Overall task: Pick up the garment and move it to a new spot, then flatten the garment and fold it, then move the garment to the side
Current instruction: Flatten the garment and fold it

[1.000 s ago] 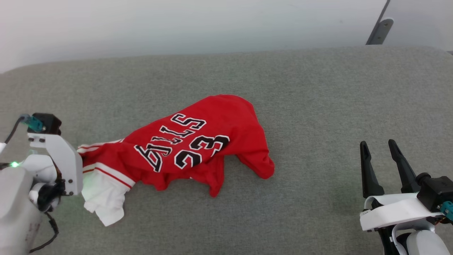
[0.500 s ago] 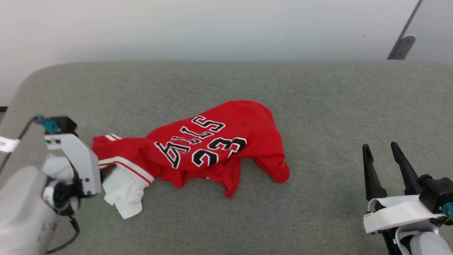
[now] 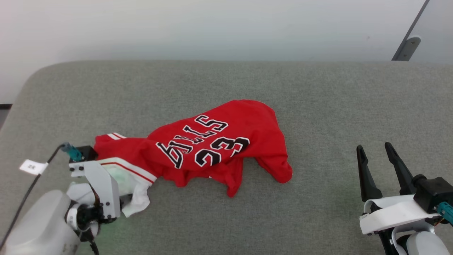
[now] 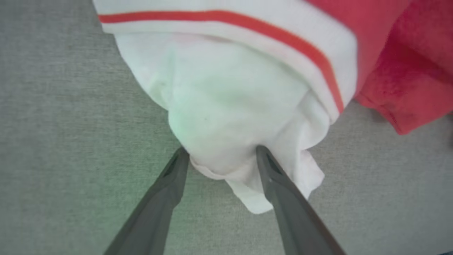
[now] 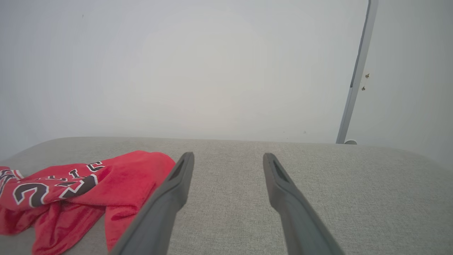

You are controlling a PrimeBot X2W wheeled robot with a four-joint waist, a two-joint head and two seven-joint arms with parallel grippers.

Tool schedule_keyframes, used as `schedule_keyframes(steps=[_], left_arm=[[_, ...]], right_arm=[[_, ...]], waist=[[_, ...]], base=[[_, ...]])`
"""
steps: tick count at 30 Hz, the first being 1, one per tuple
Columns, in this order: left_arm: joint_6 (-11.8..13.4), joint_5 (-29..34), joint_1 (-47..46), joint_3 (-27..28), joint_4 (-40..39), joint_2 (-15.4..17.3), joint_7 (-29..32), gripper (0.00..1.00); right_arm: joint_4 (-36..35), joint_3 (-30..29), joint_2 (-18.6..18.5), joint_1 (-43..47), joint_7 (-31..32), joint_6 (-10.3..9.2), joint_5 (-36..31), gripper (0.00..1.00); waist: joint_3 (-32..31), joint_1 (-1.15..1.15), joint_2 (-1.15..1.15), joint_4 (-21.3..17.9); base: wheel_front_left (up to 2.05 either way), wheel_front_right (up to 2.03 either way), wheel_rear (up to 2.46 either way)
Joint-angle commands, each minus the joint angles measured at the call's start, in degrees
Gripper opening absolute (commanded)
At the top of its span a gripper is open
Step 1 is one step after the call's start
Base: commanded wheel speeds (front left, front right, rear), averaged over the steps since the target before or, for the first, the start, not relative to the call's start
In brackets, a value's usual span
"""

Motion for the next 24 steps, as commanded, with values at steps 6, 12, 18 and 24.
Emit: schedule_keyframes(steps=[6, 12, 18, 24], left_arm=[[-3.5, -1.2, -1.5, 1.1, 5.9, -1.3, -3.3, 0.00], [-3.7, -0.5, -4.2, 2.0, 8.2, 2.0, -4.1, 0.00], [-2.5, 1.2, -5.2, 2.4, 7.8, 7.3, -5.2, 0.00], [-2.0, 1.2, -3.4, 2.1, 8.6, 8.6, -4.5, 0.00]], right_arm=[[-0.3, -0.2, -0.6, -0.9, 0.0, -0.08, 0.0, 1.00], [-0.9, -0.9, -0.6, -0.4, 0.0, -0.08, -0.8, 1.00], [-1.4, -1.3, -0.4, -0.1, 0.0, -0.08, -1.2, 1.00], [-1.3, -1.2, -0.2, -0.7, 0.0, -0.08, -1.3, 1.00]], waist=[[1.4, 0.00, 0.00, -0.6], [1.8, 0.00, 0.00, -0.1], [2.3, 0.00, 0.00, 0.8], [2.9, 0.00, 0.00, 1.5]], base=[[0.00, 0.00, 0.00], [0.00, 0.00, 0.00], [0.00, 0.00, 0.00], [0.00, 0.00, 0.00]])
